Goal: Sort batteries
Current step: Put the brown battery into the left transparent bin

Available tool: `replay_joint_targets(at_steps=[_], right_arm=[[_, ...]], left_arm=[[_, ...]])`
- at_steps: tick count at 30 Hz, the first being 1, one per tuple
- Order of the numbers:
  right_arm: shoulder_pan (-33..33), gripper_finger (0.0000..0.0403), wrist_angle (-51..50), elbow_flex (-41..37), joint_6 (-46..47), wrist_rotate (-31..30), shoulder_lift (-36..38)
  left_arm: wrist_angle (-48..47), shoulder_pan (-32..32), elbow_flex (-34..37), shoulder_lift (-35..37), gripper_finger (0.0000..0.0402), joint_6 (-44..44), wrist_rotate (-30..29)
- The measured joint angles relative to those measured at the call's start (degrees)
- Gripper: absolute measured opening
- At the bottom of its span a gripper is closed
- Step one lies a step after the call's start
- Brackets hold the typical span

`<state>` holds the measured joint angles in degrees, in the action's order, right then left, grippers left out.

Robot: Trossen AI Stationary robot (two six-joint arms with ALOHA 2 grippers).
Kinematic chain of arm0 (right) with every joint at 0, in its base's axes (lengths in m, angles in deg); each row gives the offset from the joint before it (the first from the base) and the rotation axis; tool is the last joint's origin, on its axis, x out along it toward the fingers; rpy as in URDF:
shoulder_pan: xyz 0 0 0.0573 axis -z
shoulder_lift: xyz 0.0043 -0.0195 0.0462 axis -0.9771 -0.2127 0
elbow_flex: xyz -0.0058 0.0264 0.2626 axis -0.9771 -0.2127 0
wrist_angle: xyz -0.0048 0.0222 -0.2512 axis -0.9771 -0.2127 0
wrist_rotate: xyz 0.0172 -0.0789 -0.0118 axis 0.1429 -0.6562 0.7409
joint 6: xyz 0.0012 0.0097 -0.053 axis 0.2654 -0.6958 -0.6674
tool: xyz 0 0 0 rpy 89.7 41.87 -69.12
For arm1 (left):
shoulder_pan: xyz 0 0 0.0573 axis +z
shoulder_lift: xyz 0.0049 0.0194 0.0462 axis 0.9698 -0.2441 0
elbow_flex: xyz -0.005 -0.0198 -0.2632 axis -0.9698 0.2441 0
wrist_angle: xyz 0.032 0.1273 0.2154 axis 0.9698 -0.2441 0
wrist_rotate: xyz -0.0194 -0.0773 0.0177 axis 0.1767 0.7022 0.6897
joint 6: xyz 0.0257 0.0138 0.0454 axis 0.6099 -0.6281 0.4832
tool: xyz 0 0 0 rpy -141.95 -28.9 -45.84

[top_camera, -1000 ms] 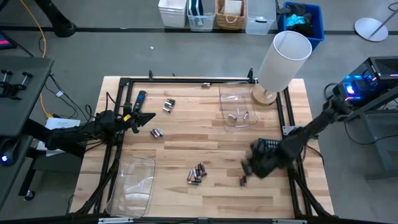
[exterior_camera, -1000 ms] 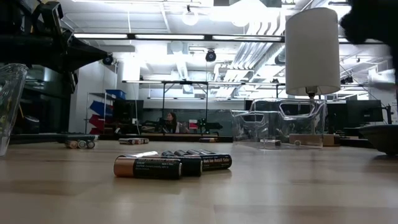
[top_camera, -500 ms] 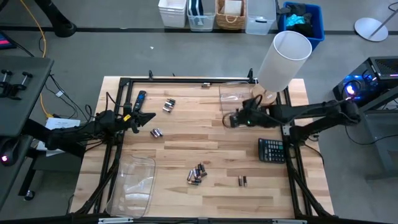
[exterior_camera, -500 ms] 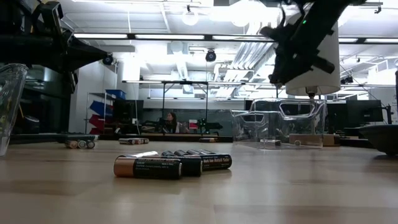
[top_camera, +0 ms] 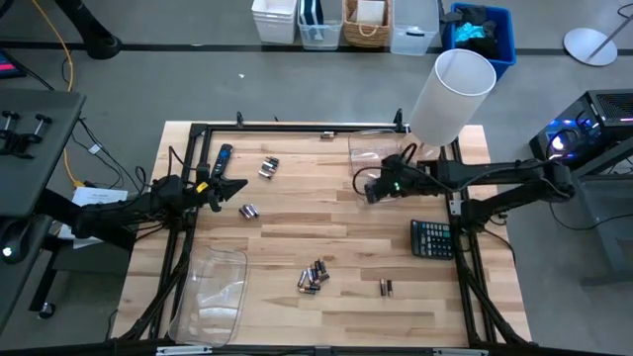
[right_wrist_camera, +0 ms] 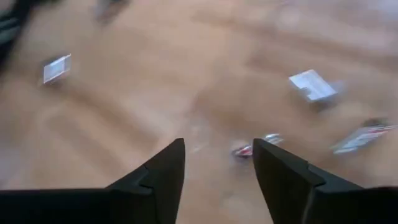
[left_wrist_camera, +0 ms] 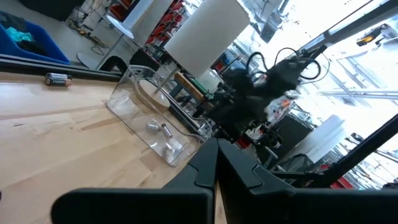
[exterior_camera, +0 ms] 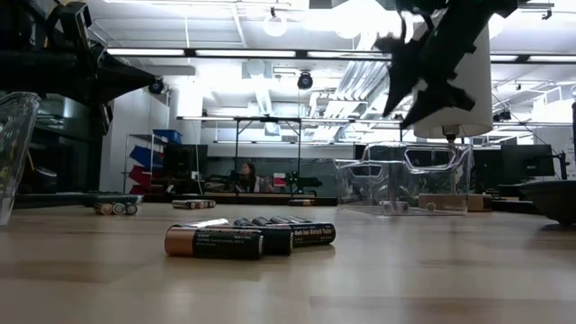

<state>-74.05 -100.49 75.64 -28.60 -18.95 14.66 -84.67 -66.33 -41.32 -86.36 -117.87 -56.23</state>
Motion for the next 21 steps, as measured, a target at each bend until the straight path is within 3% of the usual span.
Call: replay_joint_targets(at_steps=[6, 13, 17, 21], right_arm=[[-15.8, 0.0194, 1.3, 0.0, 10.1, 15.5, -0.7], [-35.8, 0.0195, -1.5, 0.0, 40.1, 16.7, -8.5], [-40.2, 0.0195, -1.5, 0.0, 52.1, 16.9, -15.1], [-41.0, 0.0195, 1.1, 0.0, 56.2, 18.7, -20.3]], left_arm=[[0.0, 0.0, 0.0, 0.0, 0.0, 0.0, 0.0], [0.0, 0.0, 0.0, 0.0, 0.0, 0.0, 0.0], [0.0, 0.0, 0.0, 0.0, 0.0, 0.0, 0.0], [0.0, 0.0, 0.0, 0.0, 0.0, 0.0, 0.0]])
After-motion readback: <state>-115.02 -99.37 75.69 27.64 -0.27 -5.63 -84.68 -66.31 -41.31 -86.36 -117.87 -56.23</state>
